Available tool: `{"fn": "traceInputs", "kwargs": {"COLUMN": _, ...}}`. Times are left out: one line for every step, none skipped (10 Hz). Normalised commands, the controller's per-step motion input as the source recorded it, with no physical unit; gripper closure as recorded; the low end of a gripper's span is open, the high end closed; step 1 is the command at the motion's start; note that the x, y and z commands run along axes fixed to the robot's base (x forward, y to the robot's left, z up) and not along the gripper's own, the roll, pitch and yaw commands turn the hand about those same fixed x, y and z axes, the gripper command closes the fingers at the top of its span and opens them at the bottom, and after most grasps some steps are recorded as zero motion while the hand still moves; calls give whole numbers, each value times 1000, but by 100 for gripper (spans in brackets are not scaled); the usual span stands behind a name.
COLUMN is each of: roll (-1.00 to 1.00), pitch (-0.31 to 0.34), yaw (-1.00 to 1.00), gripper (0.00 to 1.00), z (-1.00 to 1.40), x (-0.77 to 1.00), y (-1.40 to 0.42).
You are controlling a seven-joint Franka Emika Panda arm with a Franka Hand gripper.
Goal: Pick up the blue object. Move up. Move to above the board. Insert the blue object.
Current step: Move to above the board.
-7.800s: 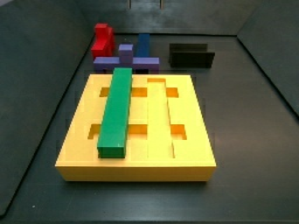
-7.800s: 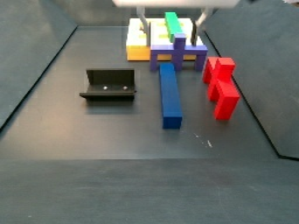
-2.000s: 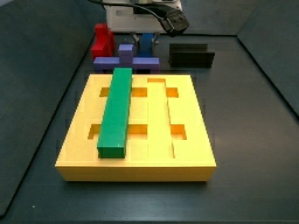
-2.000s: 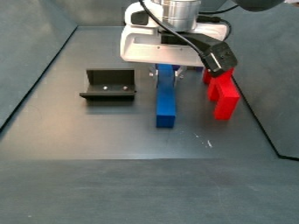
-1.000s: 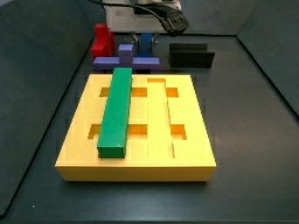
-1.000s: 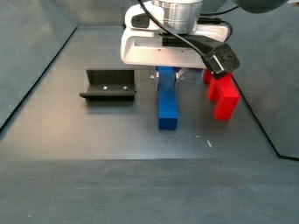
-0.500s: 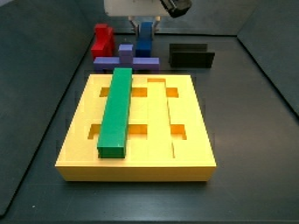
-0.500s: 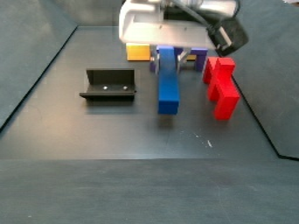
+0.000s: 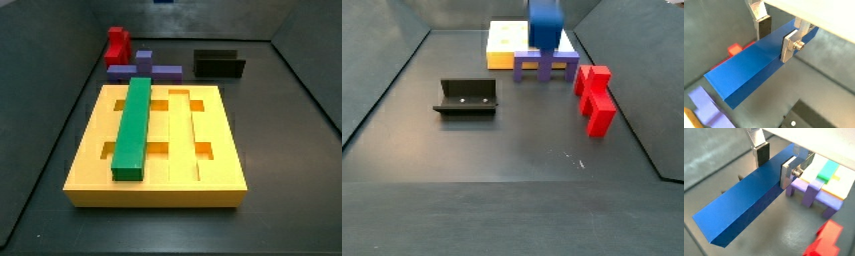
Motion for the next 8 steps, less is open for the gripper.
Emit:
{"fn": "traceInputs", "kwargs": {"roll": 20, "pitch": 44, "yaw": -2, "gripper": 100, "z": 1400, "x": 20, "y": -6}}
{"fn": "traceInputs", "kwargs": {"roll": 22, "pitch": 70, "yaw": -2, "gripper": 100, "z": 442, "x": 23, "y": -8}}
{"fn": "traceInputs", "kwargs": {"roll": 19, "pitch": 59, "yaw": -1, "gripper": 100, "z": 209, "x": 37, "y": -8}}
{"fn": "traceInputs", "kwargs": {"roll": 16, "pitch": 428, "yaw": 131, "gripper": 100, "z": 194, "x": 33, "y": -1400}}
{"fn": "traceInputs", "kwargs": {"roll": 27, "pitch": 430, "yaw": 132, "gripper": 100, "z": 178, "x": 25, "y": -1400}}
{"fn": "traceInputs", "kwargs": {"roll": 44, "pitch": 334, "yaw": 85, "gripper": 100, "z": 188, "x": 39, "y": -1400}}
{"fn": "traceInputs", "kwargs": {"roll": -13, "pitch": 253, "yaw": 48, "gripper": 100, "z": 184, "x": 51, "y": -1400}}
{"fn": "traceInputs", "kwargs": {"roll": 6, "pitch": 199, "yaw": 36, "gripper": 100, "z": 184, "x": 61, "y": -1400}}
